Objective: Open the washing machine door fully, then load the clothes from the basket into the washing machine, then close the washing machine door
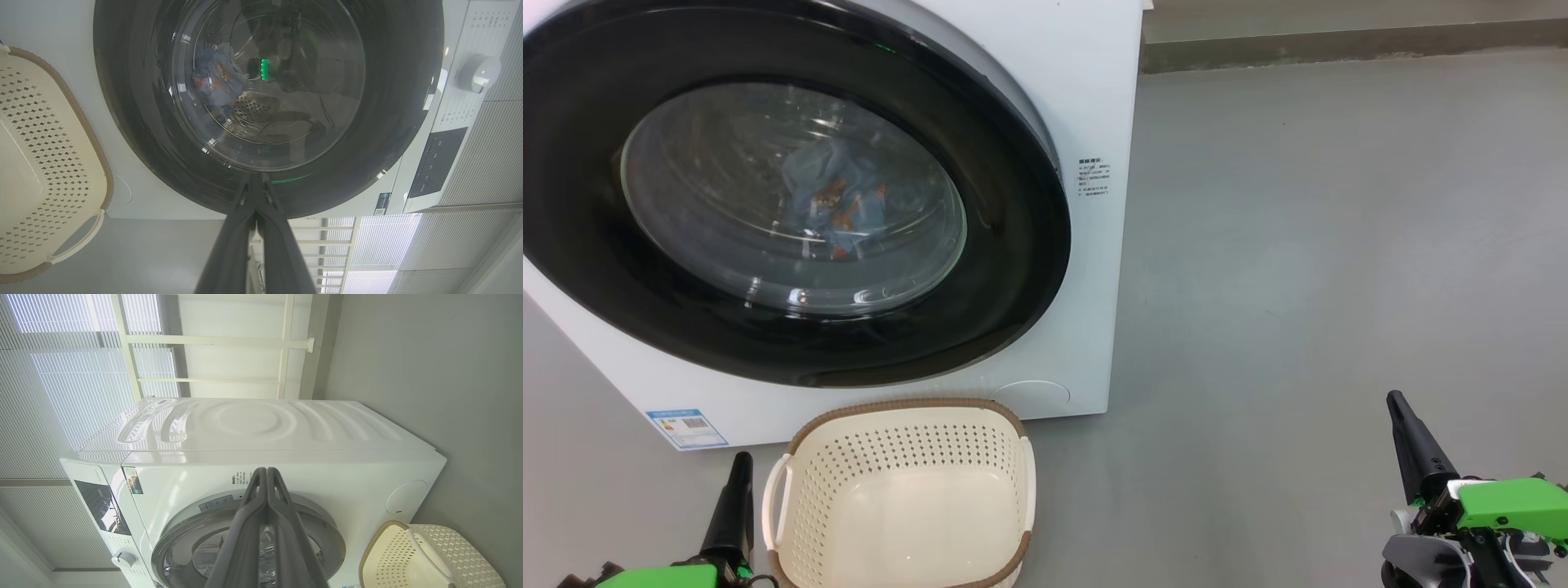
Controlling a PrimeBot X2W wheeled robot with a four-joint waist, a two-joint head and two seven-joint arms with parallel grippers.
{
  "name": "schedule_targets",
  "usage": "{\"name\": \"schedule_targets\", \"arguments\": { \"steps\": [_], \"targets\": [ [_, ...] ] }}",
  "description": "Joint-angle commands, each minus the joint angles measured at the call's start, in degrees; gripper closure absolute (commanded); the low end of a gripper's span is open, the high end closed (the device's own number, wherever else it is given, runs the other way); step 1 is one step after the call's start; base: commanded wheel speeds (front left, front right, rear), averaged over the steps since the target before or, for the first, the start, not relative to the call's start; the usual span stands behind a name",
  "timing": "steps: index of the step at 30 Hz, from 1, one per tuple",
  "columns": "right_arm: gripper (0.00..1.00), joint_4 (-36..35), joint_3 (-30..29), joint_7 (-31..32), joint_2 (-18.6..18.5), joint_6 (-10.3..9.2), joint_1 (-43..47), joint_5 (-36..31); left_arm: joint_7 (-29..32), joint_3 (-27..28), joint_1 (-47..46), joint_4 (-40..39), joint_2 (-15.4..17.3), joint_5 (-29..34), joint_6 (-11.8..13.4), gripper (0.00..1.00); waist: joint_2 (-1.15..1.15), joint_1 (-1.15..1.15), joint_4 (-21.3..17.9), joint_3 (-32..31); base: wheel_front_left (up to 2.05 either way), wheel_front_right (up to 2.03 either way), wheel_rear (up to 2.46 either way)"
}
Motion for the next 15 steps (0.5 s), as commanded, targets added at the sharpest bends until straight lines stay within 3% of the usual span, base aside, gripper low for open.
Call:
{"name": "schedule_targets", "arguments": {
  "steps": [1,15],
  "targets": [
    [1.00,-1.8,1.2,0.0,-0.7,0.10,-2.5,0.6,0.4,1.9,-2.5,-1.7,0.5,-0.5,0.0,1.00,0.00,0.00,0.0,0.0,0.00,0.00,0.00],
    [1.00,-1.8,1.2,-0.1,-0.7,0.10,-2.5,0.7,0.4,1.9,-2.5,-1.7,0.5,-0.5,0.0,1.00,0.00,0.00,0.0,0.0,0.00,0.00,0.00]
  ]
}}
